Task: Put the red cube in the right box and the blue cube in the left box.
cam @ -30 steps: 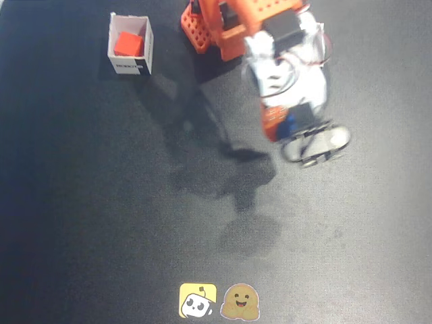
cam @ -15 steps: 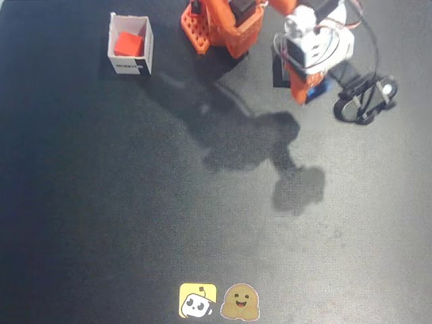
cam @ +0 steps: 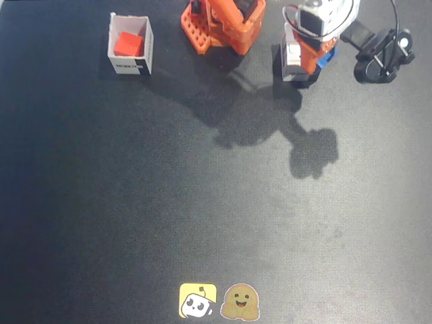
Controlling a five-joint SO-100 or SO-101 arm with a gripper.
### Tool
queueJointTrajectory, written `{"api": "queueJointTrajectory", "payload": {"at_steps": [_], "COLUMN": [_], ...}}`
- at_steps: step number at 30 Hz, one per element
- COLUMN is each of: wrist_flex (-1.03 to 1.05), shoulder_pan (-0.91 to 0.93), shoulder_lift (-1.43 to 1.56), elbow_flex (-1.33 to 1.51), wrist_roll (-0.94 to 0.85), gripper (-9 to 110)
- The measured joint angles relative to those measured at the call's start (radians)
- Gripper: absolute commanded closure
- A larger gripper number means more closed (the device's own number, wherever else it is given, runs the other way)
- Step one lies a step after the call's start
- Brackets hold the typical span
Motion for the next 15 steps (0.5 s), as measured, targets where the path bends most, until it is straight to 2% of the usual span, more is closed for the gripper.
{"api": "queueJointTrajectory", "payload": {"at_steps": [15], "wrist_flex": [0.038], "shoulder_pan": [-0.057], "shoulder_lift": [0.038], "elbow_flex": [0.077], "wrist_roll": [-0.023], "gripper": [92]}}
